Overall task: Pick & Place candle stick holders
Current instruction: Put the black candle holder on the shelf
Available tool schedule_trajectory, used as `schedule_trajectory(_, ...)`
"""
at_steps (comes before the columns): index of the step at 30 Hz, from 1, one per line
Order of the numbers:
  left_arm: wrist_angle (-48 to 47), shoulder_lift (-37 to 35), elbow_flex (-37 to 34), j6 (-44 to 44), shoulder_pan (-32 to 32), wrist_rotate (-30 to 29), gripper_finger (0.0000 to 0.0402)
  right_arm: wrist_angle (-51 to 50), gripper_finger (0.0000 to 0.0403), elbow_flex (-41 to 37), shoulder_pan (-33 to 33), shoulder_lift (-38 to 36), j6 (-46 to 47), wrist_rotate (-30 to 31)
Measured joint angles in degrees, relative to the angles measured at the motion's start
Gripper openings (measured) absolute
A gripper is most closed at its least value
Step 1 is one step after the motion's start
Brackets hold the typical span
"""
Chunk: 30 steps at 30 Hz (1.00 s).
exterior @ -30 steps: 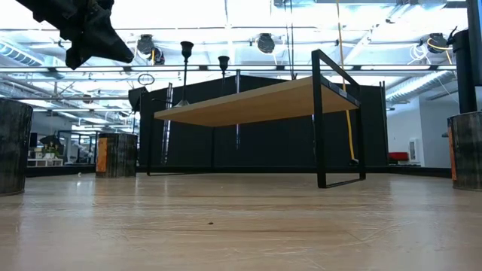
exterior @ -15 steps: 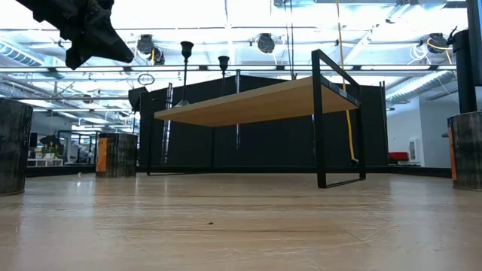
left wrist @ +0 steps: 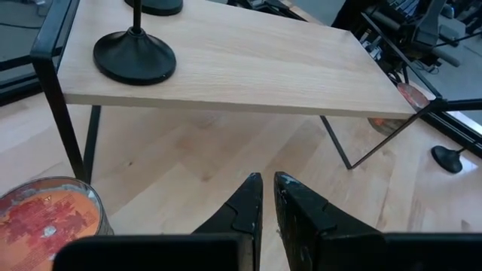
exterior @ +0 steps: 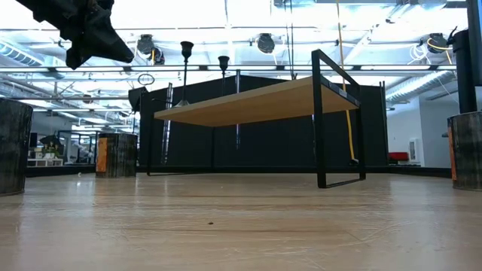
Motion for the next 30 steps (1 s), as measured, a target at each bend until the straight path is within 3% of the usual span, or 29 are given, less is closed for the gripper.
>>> schedule_trajectory(18, -0.07, 0.00, 0.00, 0.46, 0.00, 0.13, 0.0037, 3.06, 0.0165, -4.82, 0.00, 0.00, -0.92, 0.02)
schedule_trajectory(30, -0.07, 0.00, 0.00, 0.50, 0.00, 0.14, 0.0037, 11.15, 0.0164, -11.26, -0.02, -0.19, 1.21, -0.09)
